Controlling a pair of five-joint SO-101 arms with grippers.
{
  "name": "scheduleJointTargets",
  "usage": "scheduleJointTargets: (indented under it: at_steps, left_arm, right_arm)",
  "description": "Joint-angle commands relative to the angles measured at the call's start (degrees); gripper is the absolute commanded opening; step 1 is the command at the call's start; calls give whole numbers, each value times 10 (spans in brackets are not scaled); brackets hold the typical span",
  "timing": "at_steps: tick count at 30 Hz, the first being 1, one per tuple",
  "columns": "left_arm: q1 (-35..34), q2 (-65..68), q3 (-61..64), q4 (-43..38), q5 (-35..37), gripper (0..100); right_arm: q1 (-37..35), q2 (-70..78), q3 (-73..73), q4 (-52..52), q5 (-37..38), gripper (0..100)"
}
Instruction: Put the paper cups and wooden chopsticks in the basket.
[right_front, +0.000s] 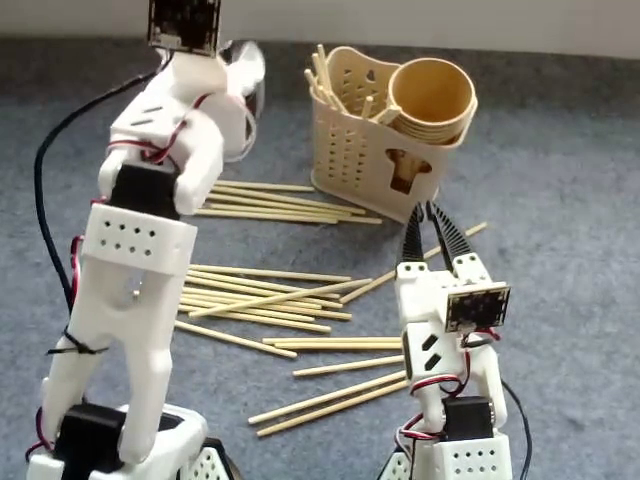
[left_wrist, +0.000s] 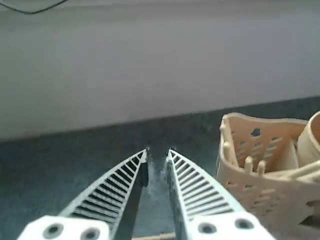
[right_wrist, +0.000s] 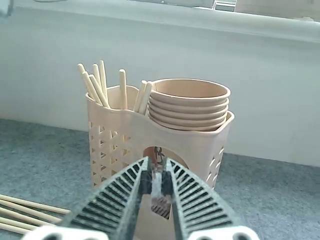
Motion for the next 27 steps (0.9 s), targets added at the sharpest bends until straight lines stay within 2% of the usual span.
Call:
scheduleJointTargets:
  at_steps: [1,7,15,18,23,27]
  left_arm:
    - [-27,-60,70,55,-45,77]
    - [-22,-109,204,62,-63,78]
    - [-11,-112,279,62,-64,77]
    - [2,-113,290,66,-81,77]
    - [36,-113,288,103,-93,77]
    - [70,-113,286,142,-107,77]
  right_arm:
    - [-11,-7,51,-3,8,52]
    - [-11,-7,51,-3,7,52]
    - [-8,-7,48,2,8,52]
    - [4,-7,22,63,9,52]
    - [7,-2,-116,210,10,52]
    - [6,-7,-197,266,10,52]
